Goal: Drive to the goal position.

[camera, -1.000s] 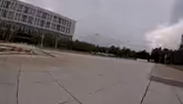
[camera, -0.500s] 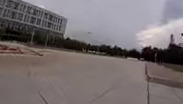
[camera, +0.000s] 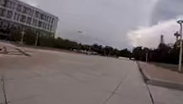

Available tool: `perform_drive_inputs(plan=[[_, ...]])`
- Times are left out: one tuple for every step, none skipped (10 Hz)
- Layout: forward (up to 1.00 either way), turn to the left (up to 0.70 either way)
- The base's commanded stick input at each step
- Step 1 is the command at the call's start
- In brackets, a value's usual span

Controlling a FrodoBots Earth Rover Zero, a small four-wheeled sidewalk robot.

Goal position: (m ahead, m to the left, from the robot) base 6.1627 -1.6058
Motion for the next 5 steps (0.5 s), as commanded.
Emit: perform_drive_inputs(plan=[[1.0, -0.27], [1.0, -0.27], [1.0, -0.27], [1.0, -0.27], [1.0, -0.27]])
